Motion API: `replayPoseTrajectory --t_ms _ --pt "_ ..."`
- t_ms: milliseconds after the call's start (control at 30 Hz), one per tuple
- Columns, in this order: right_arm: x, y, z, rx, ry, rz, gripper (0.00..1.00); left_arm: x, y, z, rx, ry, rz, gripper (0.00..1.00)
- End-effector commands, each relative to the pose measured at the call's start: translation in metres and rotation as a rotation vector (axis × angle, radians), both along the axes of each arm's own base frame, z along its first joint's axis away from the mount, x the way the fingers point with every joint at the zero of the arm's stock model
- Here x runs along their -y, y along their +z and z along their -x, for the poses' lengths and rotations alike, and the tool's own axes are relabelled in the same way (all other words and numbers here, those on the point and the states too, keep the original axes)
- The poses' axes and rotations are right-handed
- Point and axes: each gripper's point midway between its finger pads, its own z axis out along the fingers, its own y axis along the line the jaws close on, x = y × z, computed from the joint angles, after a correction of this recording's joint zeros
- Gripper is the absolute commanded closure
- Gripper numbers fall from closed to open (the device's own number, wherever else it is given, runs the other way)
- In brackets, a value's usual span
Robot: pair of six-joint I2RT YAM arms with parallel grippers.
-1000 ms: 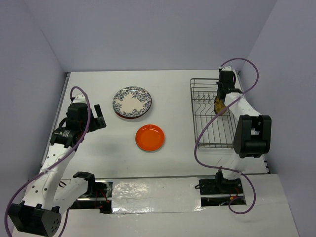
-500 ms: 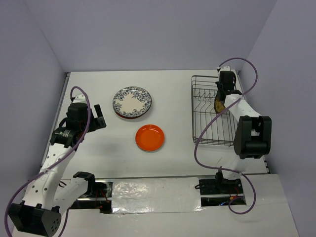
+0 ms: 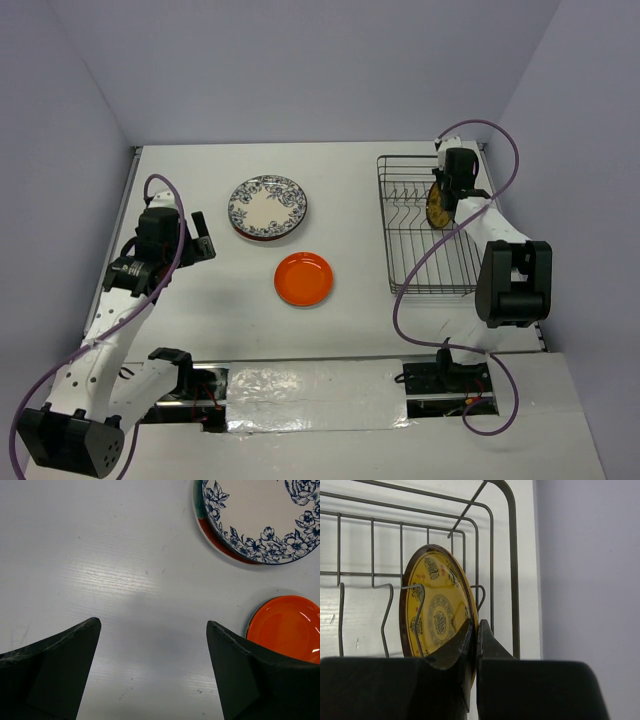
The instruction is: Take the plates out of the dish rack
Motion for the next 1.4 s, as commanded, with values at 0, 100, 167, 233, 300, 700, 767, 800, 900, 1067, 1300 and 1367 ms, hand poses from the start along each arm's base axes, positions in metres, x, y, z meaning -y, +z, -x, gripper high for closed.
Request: replayPoseTrajectory --t_ms 0,100,167,233,300,700,767,800,900,1067,1300,1367 --pt "0.003 0.03 0.0 0.068 -0.032 0.018 1.0 0.003 0.015 -0.006 0.047 -0.006 0.01 0.0" --pt "0.006 0.035 0.001 0.078 -0.058 0.039 1.0 0.003 0.014 -0.006 0.044 -0.007 0.01 0.01" --pt "0.01 0.036 0.003 0.078 -0.082 0.056 1.0 0.003 0.014 -0.007 0.041 -0.007 0.01 0.0" --pt "0.012 0.036 0.005 0.067 -0.097 0.064 1.0 0.003 0.015 -0.007 0.044 -0.009 0.01 0.01" --pt "0.014 0.036 0.005 0.065 -0.103 0.069 1.0 0.003 0.015 -0.007 0.045 -0.007 0.01 0.01" --pt "0.0 0.054 0.001 0.133 -0.044 0.006 1.0 0.003 0.014 -0.006 0.044 -0.007 0.008 0.0" --pt "-0.013 0.064 -0.001 0.144 -0.013 0.009 1.0 0.003 0.014 -0.006 0.044 -0.006 0.009 0.0" --pt "-0.012 0.067 0.0 0.146 -0.017 0.015 1.0 0.003 0.015 -0.007 0.045 -0.006 0.01 0.0" --pt "-0.012 0.087 0.001 0.191 -0.023 0.024 1.0 0.003 0.015 -0.006 0.047 -0.006 0.01 0.0" --pt "-0.008 0.115 0.009 0.218 -0.07 0.14 1.0 0.003 0.014 -0.006 0.042 -0.006 0.008 0.01" --pt "-0.004 0.171 0.032 0.3 -0.185 0.302 1.0 0.001 0.014 -0.007 0.04 0.0 0.004 0.0" --pt "-0.013 0.189 0.04 0.339 -0.184 0.301 1.0 0.001 0.013 -0.007 0.039 0.002 0.004 0.0"
